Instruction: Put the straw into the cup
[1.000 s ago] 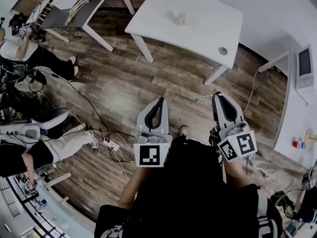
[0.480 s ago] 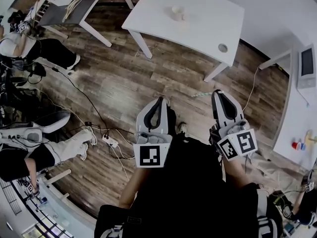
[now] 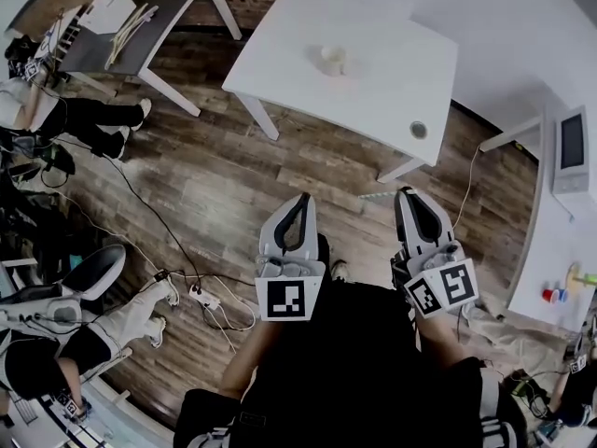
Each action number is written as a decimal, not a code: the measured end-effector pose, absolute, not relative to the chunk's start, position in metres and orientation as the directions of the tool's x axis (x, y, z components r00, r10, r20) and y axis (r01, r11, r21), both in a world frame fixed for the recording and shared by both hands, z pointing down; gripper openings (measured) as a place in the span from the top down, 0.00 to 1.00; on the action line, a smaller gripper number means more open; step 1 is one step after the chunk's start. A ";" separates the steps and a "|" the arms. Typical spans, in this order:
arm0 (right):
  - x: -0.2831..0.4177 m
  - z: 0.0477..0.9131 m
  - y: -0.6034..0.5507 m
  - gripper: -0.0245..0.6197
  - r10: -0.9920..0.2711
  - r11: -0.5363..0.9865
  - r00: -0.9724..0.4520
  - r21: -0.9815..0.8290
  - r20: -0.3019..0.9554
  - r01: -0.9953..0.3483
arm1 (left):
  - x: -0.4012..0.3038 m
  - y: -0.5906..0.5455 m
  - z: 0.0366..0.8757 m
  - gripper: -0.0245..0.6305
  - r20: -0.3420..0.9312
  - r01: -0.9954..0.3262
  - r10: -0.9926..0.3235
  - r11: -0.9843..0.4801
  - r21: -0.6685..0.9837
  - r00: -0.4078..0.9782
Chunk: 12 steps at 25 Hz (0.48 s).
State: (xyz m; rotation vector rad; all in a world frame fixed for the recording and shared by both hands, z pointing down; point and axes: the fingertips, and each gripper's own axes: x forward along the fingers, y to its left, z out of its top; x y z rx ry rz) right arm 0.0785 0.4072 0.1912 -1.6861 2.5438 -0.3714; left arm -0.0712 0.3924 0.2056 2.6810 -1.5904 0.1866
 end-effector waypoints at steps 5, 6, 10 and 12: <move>0.074 0.188 0.362 0.93 -0.927 0.339 -0.365 -0.226 0.083 -0.913 | -0.074 0.344 0.205 0.96 0.103 -0.864 -0.861 -0.503 -0.027 0.498; 0.072 0.186 0.353 0.93 -0.931 0.331 -0.356 -0.224 0.082 -0.917 | -0.076 0.334 0.204 0.96 0.100 -0.861 -0.858 -0.509 -0.024 0.504; 0.067 0.177 0.313 0.93 -0.940 0.307 -0.329 -0.207 0.085 -0.929 | -0.078 0.293 0.199 0.96 0.090 -0.836 -0.836 -0.547 -0.048 0.541; 0.063 0.175 0.293 0.93 -0.944 0.298 -0.319 -0.203 0.083 -0.933 | -0.081 0.275 0.198 0.96 0.090 -0.825 -0.826 -0.562 -0.055 0.557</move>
